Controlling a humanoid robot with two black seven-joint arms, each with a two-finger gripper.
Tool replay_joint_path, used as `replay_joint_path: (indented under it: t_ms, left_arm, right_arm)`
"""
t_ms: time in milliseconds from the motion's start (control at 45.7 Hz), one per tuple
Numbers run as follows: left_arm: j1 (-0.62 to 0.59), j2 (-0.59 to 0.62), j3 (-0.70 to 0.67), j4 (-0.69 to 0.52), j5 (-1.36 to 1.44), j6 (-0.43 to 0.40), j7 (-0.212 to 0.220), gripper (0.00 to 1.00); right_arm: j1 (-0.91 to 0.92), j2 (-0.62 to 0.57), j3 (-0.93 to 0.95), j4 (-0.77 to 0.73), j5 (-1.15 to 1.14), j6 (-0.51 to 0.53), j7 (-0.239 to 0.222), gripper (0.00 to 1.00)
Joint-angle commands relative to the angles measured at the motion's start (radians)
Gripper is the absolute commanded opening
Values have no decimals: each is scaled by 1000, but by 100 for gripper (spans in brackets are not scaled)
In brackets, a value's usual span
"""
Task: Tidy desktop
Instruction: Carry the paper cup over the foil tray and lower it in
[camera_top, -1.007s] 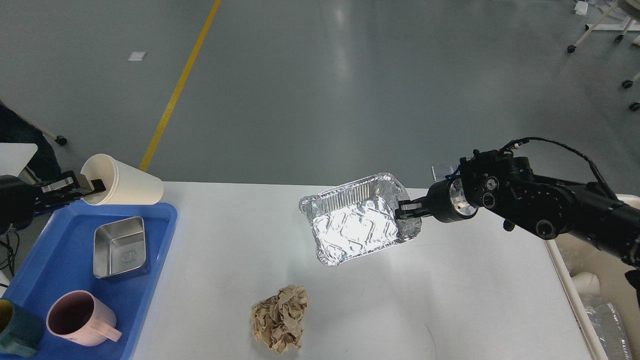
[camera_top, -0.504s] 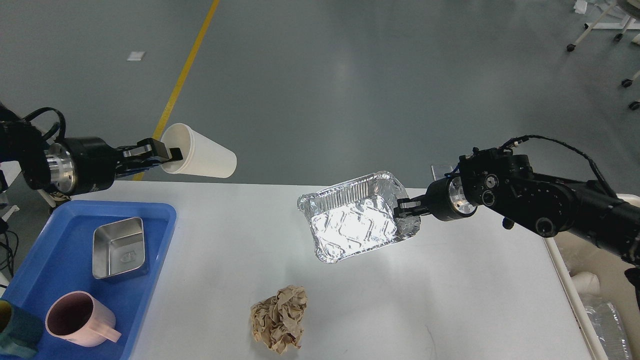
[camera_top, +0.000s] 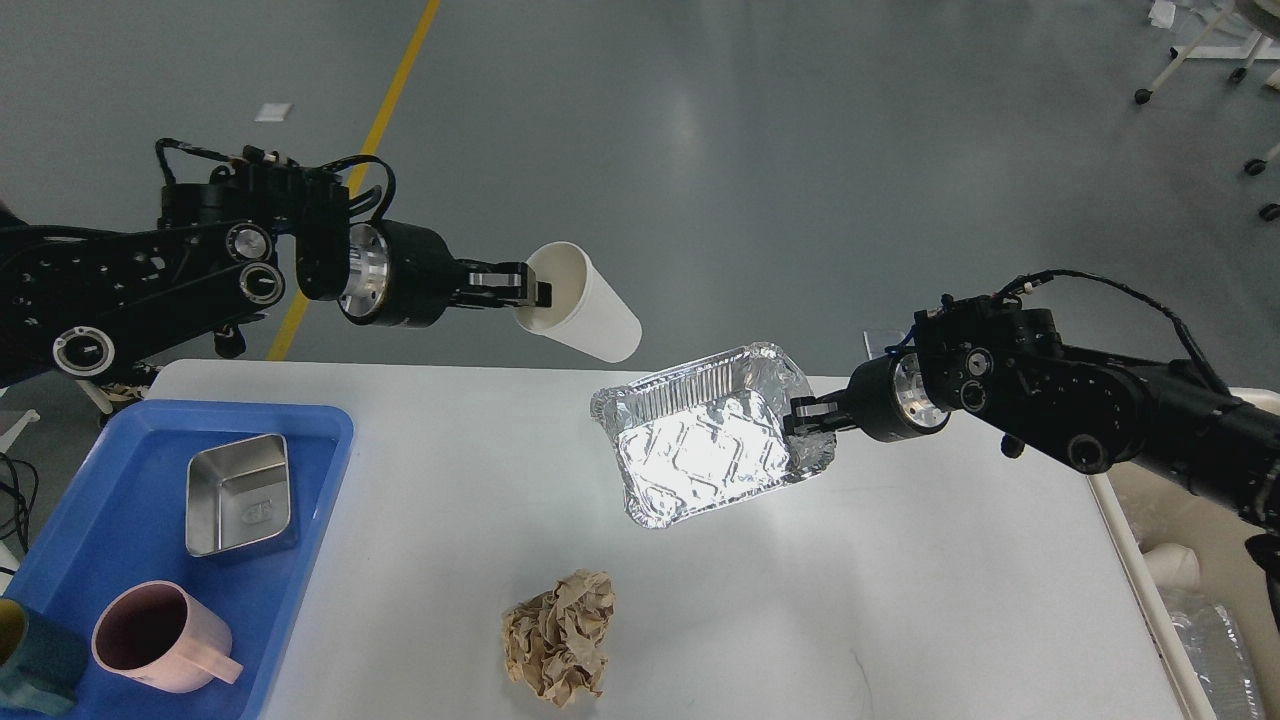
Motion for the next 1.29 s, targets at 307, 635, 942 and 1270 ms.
replay_joint_path:
  t_ms: [307,635,942,1270]
  left_arm:
    - [-111,-341,139,198,1,-50,-8,1]
    - [-111,-515,206,348,1,-52,-3,2]
    - [-113,-524,257,380,3,-61,-3,2]
    - [-96,-558,258,437,3,-44,5,5]
  right_arm:
    - [-3,3,3,0,0,-1,1,0]
    - [-3,-1,6,8,0,-2,1,0]
    - [-5,-1,6,6,0,-2,1,0]
    - [-6,2,8,6,2,-2,5,0]
